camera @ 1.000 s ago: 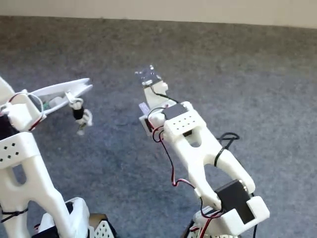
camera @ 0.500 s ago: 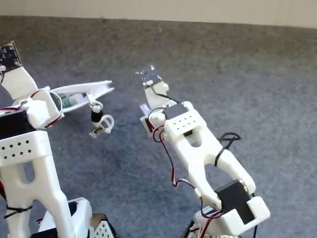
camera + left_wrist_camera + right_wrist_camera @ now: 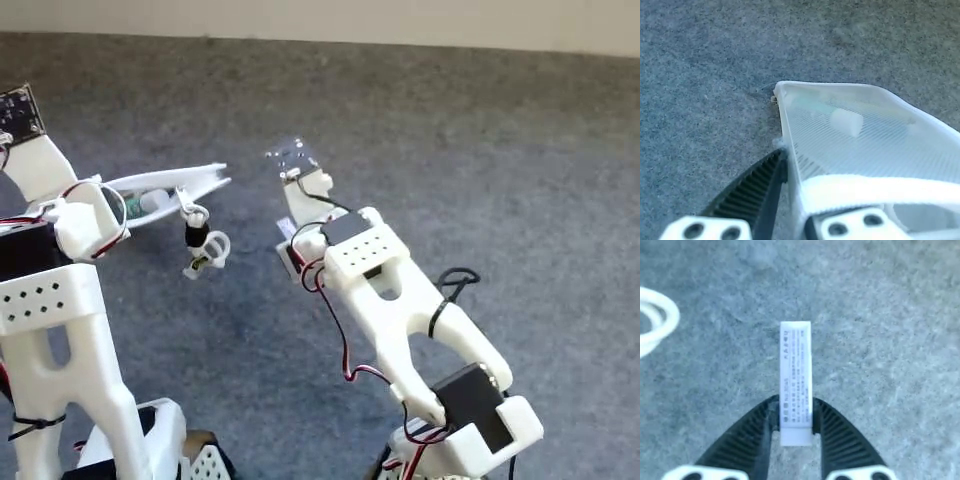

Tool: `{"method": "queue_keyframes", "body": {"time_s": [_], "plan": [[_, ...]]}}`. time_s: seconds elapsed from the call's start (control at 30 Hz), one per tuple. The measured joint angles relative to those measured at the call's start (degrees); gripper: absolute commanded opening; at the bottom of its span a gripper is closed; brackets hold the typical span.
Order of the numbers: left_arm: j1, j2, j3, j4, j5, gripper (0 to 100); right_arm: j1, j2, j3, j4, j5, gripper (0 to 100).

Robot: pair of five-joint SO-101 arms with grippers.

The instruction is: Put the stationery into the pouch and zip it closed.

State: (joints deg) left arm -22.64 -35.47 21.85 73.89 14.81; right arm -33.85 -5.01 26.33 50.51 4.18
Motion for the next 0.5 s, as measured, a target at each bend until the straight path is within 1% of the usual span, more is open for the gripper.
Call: {"method": "queue_keyframes", "body": {"time_s": [0.17,0.33,0.5], "plan": [[0.0,0.0,0.0,0.0,0.0,1,0.0,0.0,0.0,1.1,0.0,16.3],[0.0,0.0,0.0,0.0,0.0,1,-2.0,0.2,-0.2,1.4,-0.1,16.3],[0.0,0.0,0.0,0.0,0.0,1,-2.2,8.0,-6.4,1.7,-0.1,16.3]]}}
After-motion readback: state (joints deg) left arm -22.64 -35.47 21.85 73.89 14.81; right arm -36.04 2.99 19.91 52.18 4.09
